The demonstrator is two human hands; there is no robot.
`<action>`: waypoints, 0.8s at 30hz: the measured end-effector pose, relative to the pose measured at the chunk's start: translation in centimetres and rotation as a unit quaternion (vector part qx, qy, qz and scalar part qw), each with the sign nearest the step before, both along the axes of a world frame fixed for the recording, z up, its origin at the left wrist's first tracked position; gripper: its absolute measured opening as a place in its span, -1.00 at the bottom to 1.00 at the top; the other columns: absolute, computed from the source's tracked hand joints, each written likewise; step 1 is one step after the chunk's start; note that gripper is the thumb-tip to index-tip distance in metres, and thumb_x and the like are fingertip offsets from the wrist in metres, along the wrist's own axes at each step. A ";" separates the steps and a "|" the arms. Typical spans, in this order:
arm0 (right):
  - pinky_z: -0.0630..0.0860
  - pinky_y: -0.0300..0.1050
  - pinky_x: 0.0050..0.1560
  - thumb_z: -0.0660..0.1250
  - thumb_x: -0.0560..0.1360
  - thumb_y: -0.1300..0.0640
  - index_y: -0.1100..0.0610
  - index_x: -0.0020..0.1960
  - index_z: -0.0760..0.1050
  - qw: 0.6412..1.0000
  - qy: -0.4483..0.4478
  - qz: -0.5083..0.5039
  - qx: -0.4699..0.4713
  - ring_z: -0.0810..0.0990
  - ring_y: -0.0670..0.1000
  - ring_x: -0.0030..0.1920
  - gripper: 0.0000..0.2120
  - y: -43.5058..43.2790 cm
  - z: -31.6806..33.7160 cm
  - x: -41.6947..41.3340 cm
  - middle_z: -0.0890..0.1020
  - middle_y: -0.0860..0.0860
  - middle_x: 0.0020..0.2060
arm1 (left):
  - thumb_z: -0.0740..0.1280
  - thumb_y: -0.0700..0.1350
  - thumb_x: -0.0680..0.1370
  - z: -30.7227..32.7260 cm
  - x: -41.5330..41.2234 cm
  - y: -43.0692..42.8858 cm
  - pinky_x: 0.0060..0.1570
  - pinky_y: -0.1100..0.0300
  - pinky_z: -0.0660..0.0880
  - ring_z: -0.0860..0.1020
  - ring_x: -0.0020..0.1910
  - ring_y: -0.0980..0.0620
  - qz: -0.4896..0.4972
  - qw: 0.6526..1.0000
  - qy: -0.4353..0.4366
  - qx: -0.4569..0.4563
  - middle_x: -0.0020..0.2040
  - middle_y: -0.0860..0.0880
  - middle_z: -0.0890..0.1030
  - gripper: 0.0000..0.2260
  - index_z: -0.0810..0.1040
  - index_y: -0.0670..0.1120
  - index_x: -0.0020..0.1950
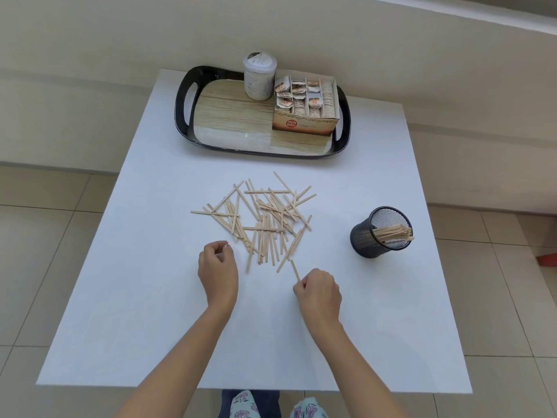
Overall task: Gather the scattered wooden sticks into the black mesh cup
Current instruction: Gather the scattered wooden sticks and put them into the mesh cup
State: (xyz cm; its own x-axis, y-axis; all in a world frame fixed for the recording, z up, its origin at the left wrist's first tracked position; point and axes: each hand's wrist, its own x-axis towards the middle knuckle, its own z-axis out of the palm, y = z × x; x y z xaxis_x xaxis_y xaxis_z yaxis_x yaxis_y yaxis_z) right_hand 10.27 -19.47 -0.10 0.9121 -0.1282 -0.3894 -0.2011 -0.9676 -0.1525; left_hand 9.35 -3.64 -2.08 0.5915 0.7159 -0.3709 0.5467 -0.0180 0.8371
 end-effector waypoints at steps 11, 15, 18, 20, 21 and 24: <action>0.43 -0.12 -0.24 0.23 0.53 0.20 0.28 -0.13 0.55 0.986 -0.027 -0.101 0.128 0.56 0.16 -0.18 -0.82 0.0 -0.5 4.1 0.62 0.15 -0.17 | 0.27 -0.27 0.52 0.1 0.4 -0.3 0.00 0.32 0.29 0.47 0.03 0.02 -0.190 0.975 0.071 0.096 0.10 -0.13 0.51 -0.78 0.54 -0.20 0.15; 0.35 -0.16 -0.11 0.19 0.59 0.23 0.25 0.14 0.44 0.972 -0.103 -0.126 0.170 0.51 0.09 -0.07 -0.84 0.7 -0.8 5.6 0.50 0.13 0.06 | 0.27 -0.25 0.53 0.3 0.7 -1.9 -0.02 0.34 0.29 0.48 0.02 0.03 -0.206 0.972 0.051 0.099 0.08 -0.12 0.52 -0.81 0.55 -0.19 0.13; 0.39 -0.12 -0.06 0.17 0.60 0.27 0.23 0.36 0.30 0.978 -0.110 -0.088 0.155 0.54 0.14 0.00 -0.67 1.2 -1.1 6.9 0.36 0.12 0.23 | 0.24 -0.25 0.54 0.4 1.0 -2.9 0.00 0.32 0.30 0.49 0.05 0.01 -0.220 0.970 0.043 0.098 0.08 -0.10 0.51 -0.80 0.56 -0.18 0.14; 0.38 -0.12 -0.07 0.14 0.60 0.27 0.21 0.35 0.33 0.975 -0.117 -0.061 0.179 0.51 0.15 0.02 -0.68 1.6 -1.2 7.5 0.38 0.12 0.22 | 0.24 -0.25 0.55 0.4 1.1 -3.4 0.01 0.31 0.33 0.50 0.05 0.01 -0.229 0.967 0.037 0.102 0.08 -0.10 0.52 -0.80 0.56 -0.18 0.14; 0.35 -0.12 -0.07 0.13 0.60 0.25 0.20 0.31 0.36 0.971 -0.121 -0.058 0.198 0.49 0.14 0.02 -0.70 1.9 -1.2 7.5 0.40 0.12 0.18 | 0.24 -0.25 0.55 0.4 1.1 -3.5 0.03 0.31 0.34 0.50 0.06 0.01 -0.232 0.966 0.032 0.105 0.07 -0.09 0.52 -0.80 0.56 -0.18 0.14; 0.33 -0.14 -0.12 0.09 0.62 0.14 0.15 0.17 0.39 0.970 -0.123 -0.043 0.205 0.44 0.07 -0.09 -0.81 2.4 -1.8 6.6 0.46 0.09 0.02 | 0.25 -0.25 0.55 0.2 1.1 -4.0 0.05 0.31 0.36 0.51 0.08 0.01 -0.232 0.967 0.019 0.102 0.09 -0.08 0.52 -0.78 0.55 -0.17 0.17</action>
